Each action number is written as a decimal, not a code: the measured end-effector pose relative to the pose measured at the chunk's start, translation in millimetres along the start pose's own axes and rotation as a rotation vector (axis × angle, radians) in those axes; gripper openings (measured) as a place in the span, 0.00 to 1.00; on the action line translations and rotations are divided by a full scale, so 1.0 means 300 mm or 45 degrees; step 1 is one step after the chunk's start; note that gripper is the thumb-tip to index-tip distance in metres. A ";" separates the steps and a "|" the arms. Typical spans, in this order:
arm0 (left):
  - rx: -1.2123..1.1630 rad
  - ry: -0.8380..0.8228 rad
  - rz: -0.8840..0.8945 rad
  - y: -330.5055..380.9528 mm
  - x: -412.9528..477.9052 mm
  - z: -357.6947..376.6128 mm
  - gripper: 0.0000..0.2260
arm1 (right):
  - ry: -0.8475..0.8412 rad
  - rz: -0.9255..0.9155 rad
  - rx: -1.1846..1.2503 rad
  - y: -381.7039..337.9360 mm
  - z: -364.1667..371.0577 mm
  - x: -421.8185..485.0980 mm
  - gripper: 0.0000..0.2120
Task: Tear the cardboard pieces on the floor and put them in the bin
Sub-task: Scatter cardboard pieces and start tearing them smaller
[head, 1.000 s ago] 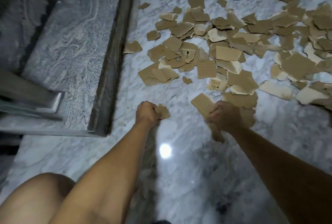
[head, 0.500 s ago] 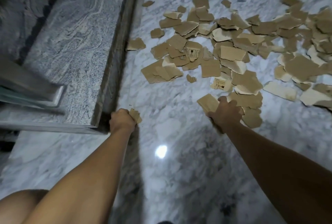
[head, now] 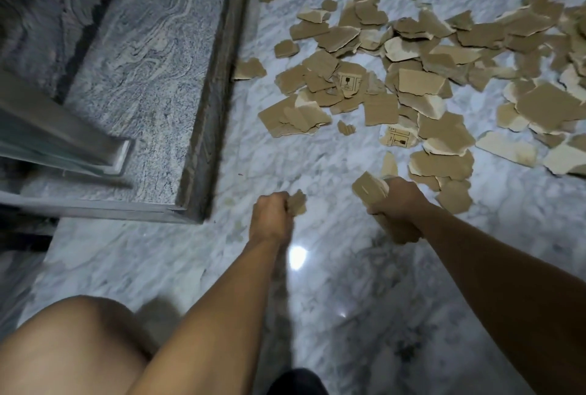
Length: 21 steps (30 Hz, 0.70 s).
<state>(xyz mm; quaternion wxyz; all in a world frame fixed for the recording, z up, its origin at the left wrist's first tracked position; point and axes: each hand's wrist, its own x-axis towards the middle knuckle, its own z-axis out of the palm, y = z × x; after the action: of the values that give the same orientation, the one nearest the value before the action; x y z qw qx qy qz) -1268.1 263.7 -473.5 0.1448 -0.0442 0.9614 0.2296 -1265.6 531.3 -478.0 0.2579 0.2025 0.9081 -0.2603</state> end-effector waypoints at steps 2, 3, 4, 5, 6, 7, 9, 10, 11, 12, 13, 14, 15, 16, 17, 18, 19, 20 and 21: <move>-0.050 -0.068 0.037 0.038 -0.022 0.026 0.12 | -0.070 -0.025 0.002 0.024 -0.019 -0.022 0.25; -0.077 -0.078 0.046 0.052 -0.029 0.030 0.12 | -0.096 -0.026 -0.001 0.039 -0.031 -0.033 0.23; -0.102 -0.078 0.046 0.060 -0.035 0.027 0.12 | -0.136 -0.011 0.004 0.050 -0.046 -0.046 0.23; -0.120 -0.057 0.039 0.064 -0.036 0.015 0.12 | -0.184 0.002 0.000 0.055 -0.062 -0.059 0.23; -0.132 -0.029 0.027 0.059 -0.030 -0.003 0.12 | -0.225 0.014 -0.019 0.056 -0.074 -0.069 0.25; -0.125 -0.007 0.024 0.050 -0.019 -0.020 0.12 | -0.249 0.020 -0.058 0.060 -0.083 -0.074 0.28; -0.086 -0.035 0.041 0.041 0.010 -0.053 0.11 | -0.248 0.063 -0.139 0.081 -0.100 -0.089 0.34; -0.092 -0.063 0.061 0.058 0.030 -0.064 0.09 | -0.226 0.098 -0.144 0.101 -0.116 -0.099 0.36; -0.108 -0.096 0.079 0.087 0.056 -0.062 0.09 | -0.196 0.136 -0.126 0.129 -0.136 -0.110 0.38; -0.116 -0.149 0.104 0.133 0.081 -0.056 0.09 | -0.160 0.168 -0.105 0.161 -0.161 -0.121 0.40; -0.108 -0.227 0.137 0.184 0.105 -0.049 0.10 | -0.120 0.177 -0.094 0.188 -0.186 -0.128 0.41; -0.069 -0.330 0.200 0.245 0.127 -0.033 0.09 | -0.077 0.179 -0.078 0.222 -0.218 -0.134 0.41; -0.003 -0.435 0.278 0.308 0.146 -0.013 0.07 | -0.048 0.176 -0.053 0.253 -0.253 -0.138 0.40; 0.066 -0.524 0.362 0.366 0.162 0.005 0.05 | -0.047 0.169 -0.040 0.280 -0.282 -0.140 0.39; 0.133 -0.591 0.458 0.432 0.169 0.031 0.07 | -0.080 0.176 -0.055 0.315 -0.309 -0.143 0.40; 0.184 -0.633 0.557 0.494 0.170 0.075 0.09 | -0.140 0.197 -0.100 0.356 -0.337 -0.148 0.42; 0.211 -0.653 0.647 0.557 0.165 0.128 0.10 | -0.205 0.220 -0.161 0.400 -0.365 -0.153 0.44; 0.226 -0.668 0.715 0.601 0.146 0.172 0.13 | -0.264 0.243 -0.206 0.432 -0.384 -0.157 0.46; 0.229 -0.685 0.765 0.626 0.132 0.226 0.16 | -0.300 0.253 -0.212 0.456 -0.393 -0.163 0.48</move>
<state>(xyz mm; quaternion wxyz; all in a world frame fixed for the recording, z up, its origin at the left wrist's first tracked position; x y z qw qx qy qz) -1317.0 461.1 -462.6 0.3209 0.3128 0.8756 0.1802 -1201.5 695.0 -414.1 0.4027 0.2373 0.8657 -0.1792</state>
